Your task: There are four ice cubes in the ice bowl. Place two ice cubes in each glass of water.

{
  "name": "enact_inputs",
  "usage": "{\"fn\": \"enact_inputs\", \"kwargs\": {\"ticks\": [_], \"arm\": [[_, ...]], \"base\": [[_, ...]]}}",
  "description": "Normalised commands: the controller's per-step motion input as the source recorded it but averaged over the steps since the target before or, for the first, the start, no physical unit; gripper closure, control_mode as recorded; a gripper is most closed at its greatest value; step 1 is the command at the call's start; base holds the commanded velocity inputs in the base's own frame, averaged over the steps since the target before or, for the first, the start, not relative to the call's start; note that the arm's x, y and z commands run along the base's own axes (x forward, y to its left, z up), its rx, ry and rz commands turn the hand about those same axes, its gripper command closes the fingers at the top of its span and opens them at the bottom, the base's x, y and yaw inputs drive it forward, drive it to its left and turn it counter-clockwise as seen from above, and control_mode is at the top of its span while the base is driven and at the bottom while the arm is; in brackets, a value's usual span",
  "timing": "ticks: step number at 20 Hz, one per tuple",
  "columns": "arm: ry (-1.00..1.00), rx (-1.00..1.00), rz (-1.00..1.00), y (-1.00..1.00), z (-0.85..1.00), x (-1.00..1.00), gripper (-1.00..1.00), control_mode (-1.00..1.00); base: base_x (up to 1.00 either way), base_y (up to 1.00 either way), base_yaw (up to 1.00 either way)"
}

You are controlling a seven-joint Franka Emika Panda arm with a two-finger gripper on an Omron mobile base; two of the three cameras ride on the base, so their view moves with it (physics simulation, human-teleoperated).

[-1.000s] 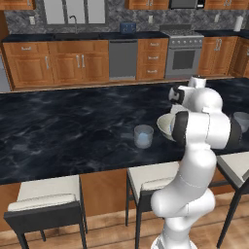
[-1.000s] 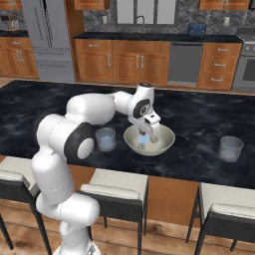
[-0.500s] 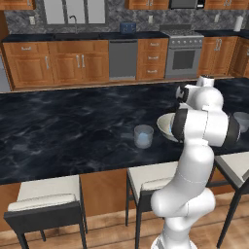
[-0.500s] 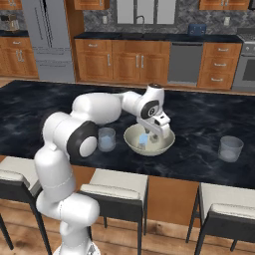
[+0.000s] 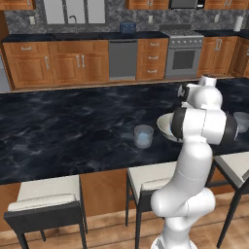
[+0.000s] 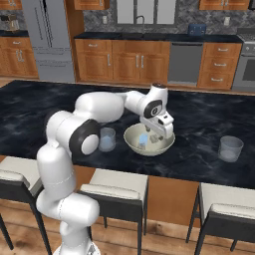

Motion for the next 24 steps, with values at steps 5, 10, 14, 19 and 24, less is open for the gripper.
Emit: {"fn": "enact_inputs", "kwargs": {"ticks": [5, 10, 14, 19, 24], "arm": [[0.01, 0.02, -0.01, 0.00, 0.00, 0.25, -1.00, -1.00], [0.05, 0.06, -0.04, 0.00, -0.08, 0.20, -1.00, -1.00], [0.04, 0.07, -0.05, 0.03, -0.14, 0.18, -1.00, -1.00], [0.03, 0.05, -0.06, 0.08, -0.13, 0.22, -1.00, -1.00], [0.00, 0.00, -0.04, 0.03, -0.15, 0.19, -1.00, -1.00]], "base": [[0.00, 0.00, 0.00], [0.00, 0.00, 0.00], [0.00, 0.00, 0.00], [0.00, 0.00, 0.00], [0.00, 0.00, 0.00]]}}
